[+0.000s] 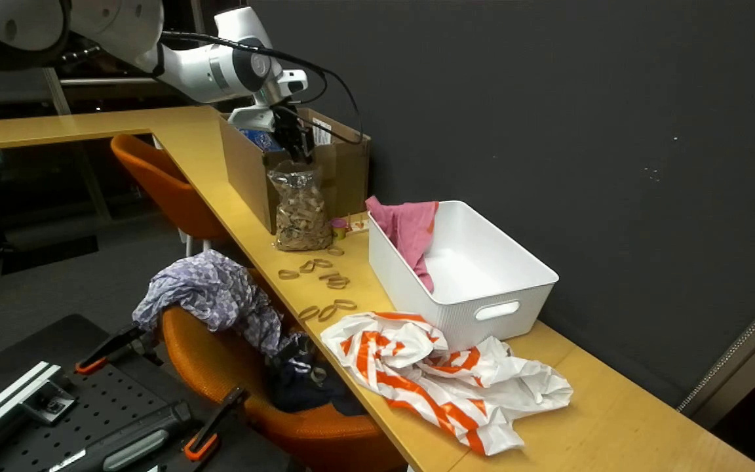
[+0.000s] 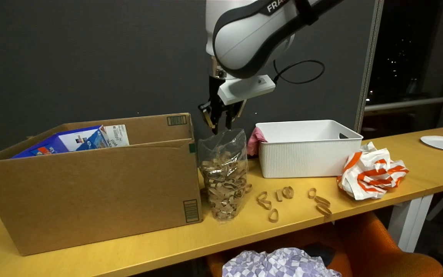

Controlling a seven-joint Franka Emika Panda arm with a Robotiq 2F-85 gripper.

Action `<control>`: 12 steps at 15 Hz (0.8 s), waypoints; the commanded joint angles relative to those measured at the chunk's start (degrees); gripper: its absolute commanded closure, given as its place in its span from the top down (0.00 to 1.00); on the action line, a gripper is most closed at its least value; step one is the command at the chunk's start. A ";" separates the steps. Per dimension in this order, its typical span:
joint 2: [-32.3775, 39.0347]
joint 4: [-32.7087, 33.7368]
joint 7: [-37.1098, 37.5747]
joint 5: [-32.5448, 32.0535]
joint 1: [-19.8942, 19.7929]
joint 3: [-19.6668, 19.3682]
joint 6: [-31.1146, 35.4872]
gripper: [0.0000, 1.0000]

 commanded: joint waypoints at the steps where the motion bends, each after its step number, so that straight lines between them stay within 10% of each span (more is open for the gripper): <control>1: -0.28 1.87 0.36 -0.56 0.73 -0.72 -3.35 0.81; 4: -7.30 -6.91 3.50 -1.45 2.25 -1.95 -4.21 0.99; 12: -24.55 -30.21 10.72 -1.41 0.18 -2.31 -4.00 1.00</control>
